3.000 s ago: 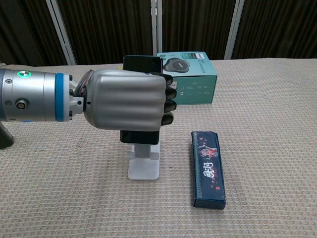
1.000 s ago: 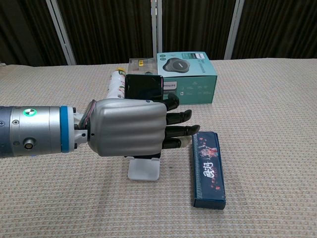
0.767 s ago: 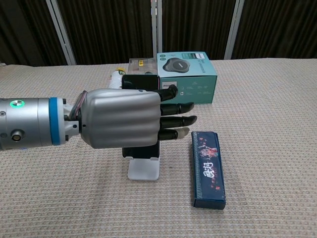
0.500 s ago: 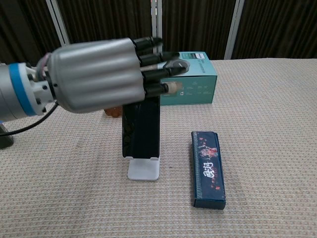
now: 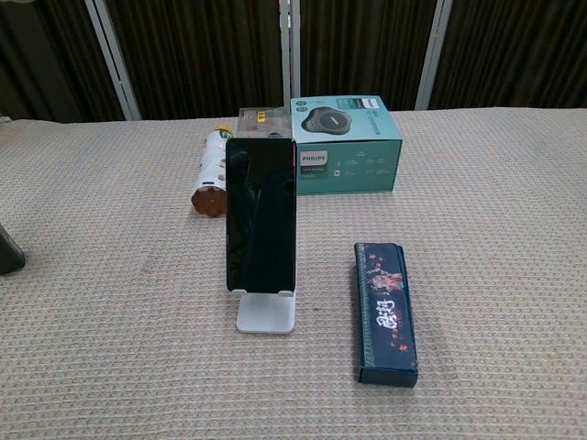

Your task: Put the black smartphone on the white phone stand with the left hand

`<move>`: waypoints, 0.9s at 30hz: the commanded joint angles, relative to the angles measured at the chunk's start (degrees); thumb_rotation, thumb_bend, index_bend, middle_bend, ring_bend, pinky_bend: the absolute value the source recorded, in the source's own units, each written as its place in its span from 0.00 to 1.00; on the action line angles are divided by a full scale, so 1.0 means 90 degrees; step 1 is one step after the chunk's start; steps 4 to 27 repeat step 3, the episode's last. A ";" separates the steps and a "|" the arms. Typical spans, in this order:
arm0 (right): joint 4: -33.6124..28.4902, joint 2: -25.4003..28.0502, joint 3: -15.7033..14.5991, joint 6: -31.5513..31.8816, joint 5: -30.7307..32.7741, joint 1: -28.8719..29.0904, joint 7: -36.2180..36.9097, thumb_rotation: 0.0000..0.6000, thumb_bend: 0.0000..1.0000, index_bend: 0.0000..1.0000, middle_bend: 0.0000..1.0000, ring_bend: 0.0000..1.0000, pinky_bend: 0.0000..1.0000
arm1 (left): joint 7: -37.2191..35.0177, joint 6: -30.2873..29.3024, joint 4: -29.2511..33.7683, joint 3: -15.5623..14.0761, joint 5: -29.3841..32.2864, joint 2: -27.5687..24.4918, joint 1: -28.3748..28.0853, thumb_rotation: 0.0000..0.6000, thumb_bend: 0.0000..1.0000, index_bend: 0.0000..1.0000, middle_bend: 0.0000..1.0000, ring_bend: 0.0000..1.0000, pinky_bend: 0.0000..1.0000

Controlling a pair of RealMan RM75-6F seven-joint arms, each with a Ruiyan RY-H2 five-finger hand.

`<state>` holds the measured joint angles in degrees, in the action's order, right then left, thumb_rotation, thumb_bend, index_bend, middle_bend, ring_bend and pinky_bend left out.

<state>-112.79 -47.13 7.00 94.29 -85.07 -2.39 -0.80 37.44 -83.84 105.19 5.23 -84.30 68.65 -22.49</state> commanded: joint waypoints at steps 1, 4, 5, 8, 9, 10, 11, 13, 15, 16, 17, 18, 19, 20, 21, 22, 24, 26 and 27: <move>-0.0020 -0.0034 -0.0022 -0.0052 -0.0018 0.0028 -0.0080 1.00 0.00 0.00 0.00 0.00 0.00 | -0.1221 -0.0429 0.0126 -0.0349 0.0385 -0.0567 0.0772 1.00 0.00 0.00 0.00 0.00 0.00; -0.0032 -0.0057 -0.0025 -0.0066 -0.0031 0.0044 -0.0133 1.00 0.00 0.00 0.00 0.00 0.00 | -0.1532 -0.0421 0.0001 -0.0398 0.0456 -0.0678 0.0890 1.00 0.00 0.00 0.00 0.00 0.00; -0.0032 -0.0057 -0.0025 -0.0066 -0.0031 0.0044 -0.0133 1.00 0.00 0.00 0.00 0.00 0.00 | -0.1532 -0.0421 0.0001 -0.0398 0.0456 -0.0678 0.0890 1.00 0.00 0.00 0.00 0.00 0.00; -0.0032 -0.0057 -0.0025 -0.0066 -0.0031 0.0044 -0.0133 1.00 0.00 0.00 0.00 0.00 0.00 | -0.1532 -0.0421 0.0001 -0.0398 0.0456 -0.0678 0.0890 1.00 0.00 0.00 0.00 0.00 0.00; -0.0032 -0.0057 -0.0025 -0.0066 -0.0031 0.0044 -0.0133 1.00 0.00 0.00 0.00 0.00 0.00 | -0.1532 -0.0421 0.0001 -0.0398 0.0456 -0.0678 0.0890 1.00 0.00 0.00 0.00 0.00 0.00; -0.0032 -0.0057 -0.0025 -0.0066 -0.0031 0.0044 -0.0133 1.00 0.00 0.00 0.00 0.00 0.00 | -0.1532 -0.0421 0.0001 -0.0398 0.0456 -0.0678 0.0890 1.00 0.00 0.00 0.00 0.00 0.00; -0.0032 -0.0057 -0.0025 -0.0066 -0.0031 0.0044 -0.0133 1.00 0.00 0.00 0.00 0.00 0.00 | -0.1532 -0.0421 0.0001 -0.0398 0.0456 -0.0678 0.0890 1.00 0.00 0.00 0.00 0.00 0.00; -0.0032 -0.0057 -0.0025 -0.0066 -0.0031 0.0044 -0.0133 1.00 0.00 0.00 0.00 0.00 0.00 | -0.1532 -0.0421 0.0001 -0.0398 0.0456 -0.0678 0.0890 1.00 0.00 0.00 0.00 0.00 0.00; -0.0032 -0.0057 -0.0025 -0.0066 -0.0031 0.0044 -0.0133 1.00 0.00 0.00 0.00 0.00 0.00 | -0.1532 -0.0421 0.0001 -0.0398 0.0456 -0.0678 0.0890 1.00 0.00 0.00 0.00 0.00 0.00; -0.0032 -0.0057 -0.0025 -0.0066 -0.0031 0.0044 -0.0133 1.00 0.00 0.00 0.00 0.00 0.00 | -0.1532 -0.0421 0.0001 -0.0398 0.0456 -0.0678 0.0890 1.00 0.00 0.00 0.00 0.00 0.00; -0.0032 -0.0057 -0.0025 -0.0066 -0.0031 0.0044 -0.0133 1.00 0.00 0.00 0.00 0.00 0.00 | -0.1532 -0.0421 0.0001 -0.0398 0.0456 -0.0678 0.0890 1.00 0.00 0.00 0.00 0.00 0.00; -0.0032 -0.0057 -0.0025 -0.0066 -0.0031 0.0044 -0.0133 1.00 0.00 0.00 0.00 0.00 0.00 | -0.1532 -0.0421 0.0001 -0.0398 0.0456 -0.0678 0.0890 1.00 0.00 0.00 0.00 0.00 0.00; -0.0032 -0.0057 -0.0025 -0.0066 -0.0031 0.0044 -0.0133 1.00 0.00 0.00 0.00 0.00 0.00 | -0.1532 -0.0421 0.0001 -0.0398 0.0456 -0.0678 0.0890 1.00 0.00 0.00 0.00 0.00 0.00; -0.0032 -0.0057 -0.0025 -0.0066 -0.0031 0.0044 -0.0133 1.00 0.00 0.00 0.00 0.00 0.00 | -0.1532 -0.0421 0.0001 -0.0398 0.0456 -0.0678 0.0890 1.00 0.00 0.00 0.00 0.00 0.00; -0.0032 -0.0057 -0.0025 -0.0066 -0.0031 0.0044 -0.0133 1.00 0.00 0.00 0.00 0.00 0.00 | -0.1532 -0.0421 0.0001 -0.0398 0.0456 -0.0678 0.0890 1.00 0.00 0.00 0.00 0.00 0.00; -0.0032 -0.0057 -0.0025 -0.0066 -0.0031 0.0044 -0.0133 1.00 0.00 0.00 0.00 0.00 0.00 | -0.1532 -0.0421 0.0001 -0.0398 0.0456 -0.0678 0.0890 1.00 0.00 0.00 0.00 0.00 0.00; -0.0032 -0.0057 -0.0025 -0.0066 -0.0031 0.0044 -0.0133 1.00 0.00 0.00 0.00 0.00 0.00 | -0.1532 -0.0421 0.0001 -0.0398 0.0456 -0.0678 0.0890 1.00 0.00 0.00 0.00 0.00 0.00; -0.0032 -0.0057 -0.0025 -0.0066 -0.0031 0.0044 -0.0133 1.00 0.00 0.00 0.00 0.00 0.00 | -0.1532 -0.0421 0.0001 -0.0398 0.0456 -0.0678 0.0890 1.00 0.00 0.00 0.00 0.00 0.00; -0.0032 -0.0057 -0.0025 -0.0066 -0.0031 0.0044 -0.0133 1.00 0.00 0.00 0.00 0.00 0.00 | -0.1532 -0.0421 0.0001 -0.0398 0.0456 -0.0678 0.0890 1.00 0.00 0.00 0.00 0.00 0.00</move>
